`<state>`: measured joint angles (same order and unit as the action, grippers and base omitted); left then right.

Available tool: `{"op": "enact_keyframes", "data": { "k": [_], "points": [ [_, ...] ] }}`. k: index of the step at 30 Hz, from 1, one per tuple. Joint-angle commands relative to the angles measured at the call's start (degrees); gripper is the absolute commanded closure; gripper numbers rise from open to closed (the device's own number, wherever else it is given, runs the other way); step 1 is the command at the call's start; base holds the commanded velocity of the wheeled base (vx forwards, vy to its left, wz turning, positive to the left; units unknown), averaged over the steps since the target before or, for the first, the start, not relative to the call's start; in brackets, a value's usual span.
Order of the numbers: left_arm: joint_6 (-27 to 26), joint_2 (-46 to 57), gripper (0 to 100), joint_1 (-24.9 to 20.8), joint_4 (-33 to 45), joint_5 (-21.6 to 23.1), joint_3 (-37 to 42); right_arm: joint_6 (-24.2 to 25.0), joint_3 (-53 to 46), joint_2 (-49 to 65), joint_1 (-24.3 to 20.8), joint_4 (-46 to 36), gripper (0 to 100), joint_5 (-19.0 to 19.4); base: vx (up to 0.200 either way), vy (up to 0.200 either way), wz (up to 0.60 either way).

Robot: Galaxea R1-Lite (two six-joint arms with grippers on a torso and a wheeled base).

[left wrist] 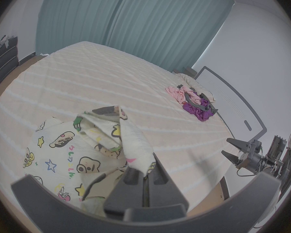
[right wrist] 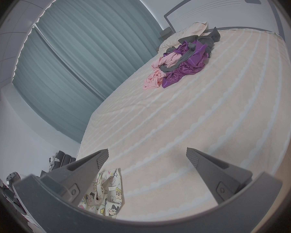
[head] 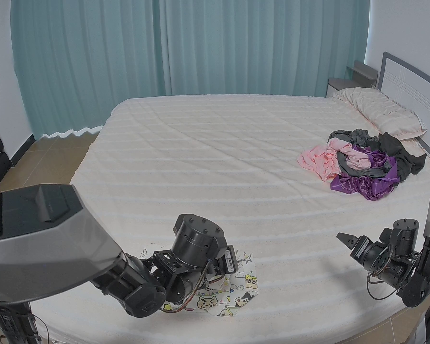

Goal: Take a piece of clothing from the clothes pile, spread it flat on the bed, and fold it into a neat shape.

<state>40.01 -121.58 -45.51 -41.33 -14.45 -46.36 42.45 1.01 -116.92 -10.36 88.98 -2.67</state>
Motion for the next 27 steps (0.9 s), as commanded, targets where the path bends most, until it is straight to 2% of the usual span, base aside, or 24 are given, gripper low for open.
{"op": "enact_keyframes", "data": {
  "k": [1, 4, 5, 14, 19, 27],
  "points": [
    [-0.2, -3.76, 100, -0.81, -1.13, -0.23, -1.19, 0.09, -0.57, -0.68, -0.01, 0.76, 0, 0.03, 0.0, 0.0, 0.0],
    [-0.2, -4.55, 100, -0.81, -1.3, -0.32, -1.45, 0.0, -0.57, -0.77, -0.01, 0.76, 0, 0.03, 0.0, 0.0, 0.0],
    [-0.2, -4.72, 0, -0.81, -1.21, -0.32, -1.54, 0.0, -0.48, -0.77, -0.01, 0.76, 0, 0.03, 0.0, 0.0, 0.0],
    [0.6, -3.14, 0, -2.39, -1.21, -0.85, -0.48, 0.0, -0.57, -0.85, -0.01, 0.76, 0, 0.12, 0.0, 0.0, 0.0],
    [2.35, 0.38, 0, -3.36, -1.21, -4.71, 0.92, -0.08, -0.57, -1.64, -0.1, 0.76, 0, 0.12, 0.0, 0.0, 0.0],
    [6.66, 12.77, 0, -2.31, -1.21, -4.98, 10.06, 0.0, -0.57, -2.35, -0.36, 0.76, 0, 0.12, 0.0, 0.0, 0.0]
  ]
}}
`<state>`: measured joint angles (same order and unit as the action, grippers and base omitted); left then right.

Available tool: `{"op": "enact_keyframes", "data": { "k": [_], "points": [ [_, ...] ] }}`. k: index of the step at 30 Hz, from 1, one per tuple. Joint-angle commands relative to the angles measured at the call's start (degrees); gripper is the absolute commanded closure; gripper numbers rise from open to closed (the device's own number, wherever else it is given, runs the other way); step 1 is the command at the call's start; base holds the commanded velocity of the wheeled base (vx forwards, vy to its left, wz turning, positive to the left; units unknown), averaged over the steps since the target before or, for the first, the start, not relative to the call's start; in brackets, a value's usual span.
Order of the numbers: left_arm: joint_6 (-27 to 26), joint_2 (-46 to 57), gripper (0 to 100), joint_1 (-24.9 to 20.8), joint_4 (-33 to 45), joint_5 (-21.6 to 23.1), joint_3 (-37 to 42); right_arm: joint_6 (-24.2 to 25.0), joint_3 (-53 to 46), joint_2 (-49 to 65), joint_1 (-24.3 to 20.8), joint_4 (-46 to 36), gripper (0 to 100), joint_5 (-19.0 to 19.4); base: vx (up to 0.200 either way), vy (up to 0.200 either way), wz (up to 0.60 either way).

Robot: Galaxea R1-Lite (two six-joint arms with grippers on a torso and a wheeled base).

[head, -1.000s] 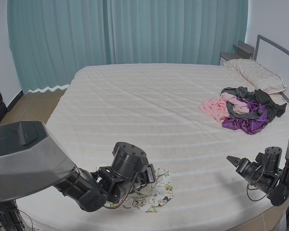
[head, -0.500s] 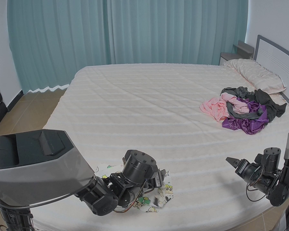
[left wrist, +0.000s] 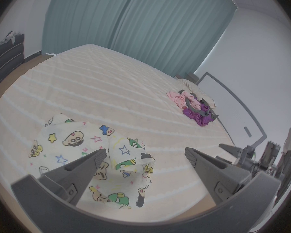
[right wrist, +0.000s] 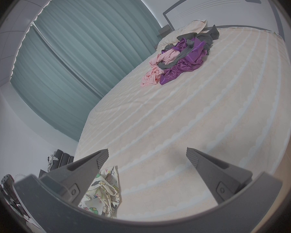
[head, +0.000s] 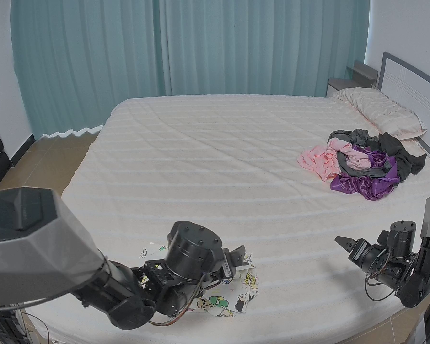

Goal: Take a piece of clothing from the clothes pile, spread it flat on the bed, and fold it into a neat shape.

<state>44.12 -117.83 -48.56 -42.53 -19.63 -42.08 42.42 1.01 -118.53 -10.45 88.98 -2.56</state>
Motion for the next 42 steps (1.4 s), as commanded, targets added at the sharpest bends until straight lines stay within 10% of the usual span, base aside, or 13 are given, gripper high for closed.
{"op": "enact_keyframes", "data": {
  "k": [1, 11, 42],
  "points": [
    [3.87, 10.78, 0, 1.27, -0.01, 0.29, 7.89, 0.03, -0.57, -0.74, -0.36, 0.76, 0, 0.01, 0.0, 0.0, 0.0],
    [20.13, 13.16, 0, 3.56, -4.93, 4.16, 22.57, 0.03, -0.66, -0.74, -1.95, 0.76, 0, -0.52, -0.06, 0.0, 0.0],
    [20.13, 7.8, 0, 6.19, -19.87, 8.73, 31.45, 7.15, 5.49, -5.57, -17.77, 0.76, 0, -1.13, 0.0, 0.052, 0.0]
  ]
}}
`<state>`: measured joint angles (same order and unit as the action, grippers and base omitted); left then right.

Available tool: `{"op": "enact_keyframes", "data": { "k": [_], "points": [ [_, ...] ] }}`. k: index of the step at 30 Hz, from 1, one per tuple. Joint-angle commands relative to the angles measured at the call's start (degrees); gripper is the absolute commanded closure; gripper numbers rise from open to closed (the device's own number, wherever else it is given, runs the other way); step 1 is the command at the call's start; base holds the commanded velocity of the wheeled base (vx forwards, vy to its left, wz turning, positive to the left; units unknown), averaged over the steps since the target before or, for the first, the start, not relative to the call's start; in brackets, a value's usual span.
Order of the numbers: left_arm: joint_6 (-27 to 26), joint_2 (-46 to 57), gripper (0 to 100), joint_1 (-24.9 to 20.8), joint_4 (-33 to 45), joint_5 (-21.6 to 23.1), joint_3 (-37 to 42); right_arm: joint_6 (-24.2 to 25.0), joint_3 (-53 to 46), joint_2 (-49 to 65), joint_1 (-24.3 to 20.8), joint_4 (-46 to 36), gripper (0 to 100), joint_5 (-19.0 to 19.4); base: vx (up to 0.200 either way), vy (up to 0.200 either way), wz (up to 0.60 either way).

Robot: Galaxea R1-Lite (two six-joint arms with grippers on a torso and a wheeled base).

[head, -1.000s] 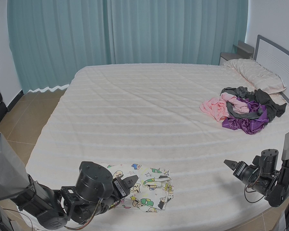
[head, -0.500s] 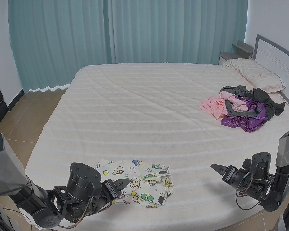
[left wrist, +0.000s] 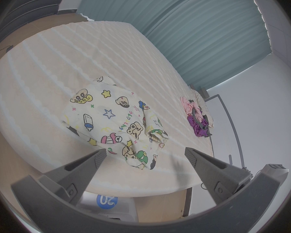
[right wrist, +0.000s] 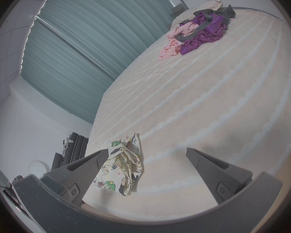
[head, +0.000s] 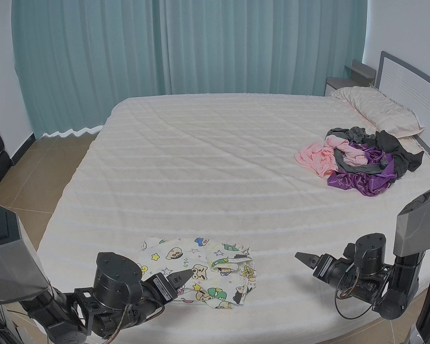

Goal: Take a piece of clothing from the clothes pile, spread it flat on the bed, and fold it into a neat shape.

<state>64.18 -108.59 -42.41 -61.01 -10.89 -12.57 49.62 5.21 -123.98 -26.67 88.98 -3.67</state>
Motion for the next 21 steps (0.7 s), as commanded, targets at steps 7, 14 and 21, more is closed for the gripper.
{"op": "enact_keyframes", "data": {
  "k": [7, 14, 21],
  "points": [
    [0.06, -3.82, 0, 0.05, -5.87, -0.01, 4.57, -0.05, 3.58, -0.83, -4.18, 0.76, 0, 0.07, 0.0, 0.2, 0.0],
    [-0.02, -6.1, 0, 0.14, -10.0, 0.43, 5.54, -0.22, 6.31, -3.55, -9.8, 0.14, 0, -0.11, 0.0, 0.086, 0.0],
    [0.24, -6.98, 0, 1.98, -10.97, 4.65, 5.98, -0.4, 11.93, -9.79, -12.61, -2.67, 0, -0.02, 0.0, 0.0, 0.0]
  ]
}}
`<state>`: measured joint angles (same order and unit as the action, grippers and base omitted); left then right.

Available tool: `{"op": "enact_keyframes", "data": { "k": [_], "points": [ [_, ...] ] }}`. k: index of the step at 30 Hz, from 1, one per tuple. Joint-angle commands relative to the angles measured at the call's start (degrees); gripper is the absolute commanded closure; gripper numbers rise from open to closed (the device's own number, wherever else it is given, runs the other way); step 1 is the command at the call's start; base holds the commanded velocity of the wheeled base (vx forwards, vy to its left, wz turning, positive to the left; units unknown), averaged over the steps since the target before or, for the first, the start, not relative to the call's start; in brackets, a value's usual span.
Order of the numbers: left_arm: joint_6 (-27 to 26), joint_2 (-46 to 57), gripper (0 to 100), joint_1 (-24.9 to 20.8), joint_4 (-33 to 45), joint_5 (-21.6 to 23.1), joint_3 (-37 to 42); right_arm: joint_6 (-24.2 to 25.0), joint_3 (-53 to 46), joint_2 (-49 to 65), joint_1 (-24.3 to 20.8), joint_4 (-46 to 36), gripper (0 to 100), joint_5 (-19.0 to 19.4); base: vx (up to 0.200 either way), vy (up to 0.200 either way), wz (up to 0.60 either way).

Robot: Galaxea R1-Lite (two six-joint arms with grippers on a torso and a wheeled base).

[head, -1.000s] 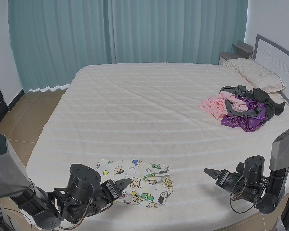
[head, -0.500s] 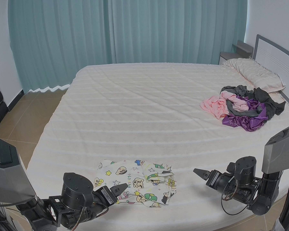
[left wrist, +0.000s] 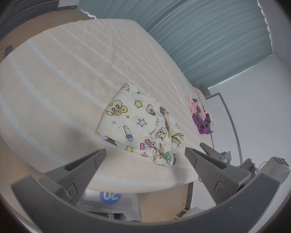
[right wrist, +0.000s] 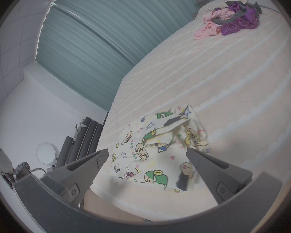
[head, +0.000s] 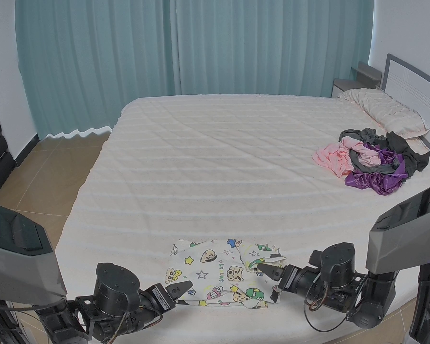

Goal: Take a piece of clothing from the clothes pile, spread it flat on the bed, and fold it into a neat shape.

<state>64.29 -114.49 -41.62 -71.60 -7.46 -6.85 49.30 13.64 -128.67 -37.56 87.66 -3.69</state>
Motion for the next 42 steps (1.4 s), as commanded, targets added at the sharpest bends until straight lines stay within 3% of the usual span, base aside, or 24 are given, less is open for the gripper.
{"op": "enact_keyframes", "data": {
  "k": [1, 6, 7, 9, 13, 18, 27, 38, 42],
  "points": [
    [0.13, -1.08, 0, 1.28, -0.39, 1.22, 0.35, -0.08, 3.76, -5.36, -1.73, -1.35, 0, 0.0, 0.0, 0.0, 0.0],
    [0.13, -1.87, 0, 1.8, -0.39, 1.22, 0.0, -2.28, 6.49, -6.15, -1.73, -3.2, 0, 0.09, 0.0, 0.0, 0.0],
    [0.13, -2.75, 0, 2.07, -0.47, 1.13, -0.27, -5.09, 10.09, -7.47, -1.73, -7.59, 0, 0.0, 0.0, 0.0, 0.0],
    [0.13, -2.93, 0, 2.42, -0.47, 1.13, -0.27, -5.97, 12.37, -7.73, -1.99, -9.44, 0, 0.0, 0.0, 0.0, 0.0],
    [0.13, -2.66, 0, 2.51, -0.47, 1.22, -0.27, -6.14, 13.87, -7.91, -5.16, -11.81, 0, -0.09, 0.0, 0.0, 0.0],
    [0.13, -2.66, 0, 2.51, -0.47, 1.22, -0.27, -7.2, 16.86, -9.32, -4.89, -12.08, 0, -0.79, 0.0, 0.0, 0.0],
    [0.13, -2.66, 0, 2.51, -0.47, 1.22, -0.18, -11.86, 25.56, -10.37, 1.35, -14.63, 0, -7.56, 0.0, 0.0, 0.0],
    [0.13, -2.84, 0, 2.51, -0.47, 1.22, -0.18, -11.51, 25.65, -10.72, 8.12, -13.83, 0, -8.61, 0.0, 0.0, 0.0],
    [0.13, -3.02, 0, 2.51, -0.47, 1.4, -0.27, -10.98, 20.9, -5.54, 10.05, -13.83, 0, -8.08, 0.0, 0.0, 0.0]
  ]
}}
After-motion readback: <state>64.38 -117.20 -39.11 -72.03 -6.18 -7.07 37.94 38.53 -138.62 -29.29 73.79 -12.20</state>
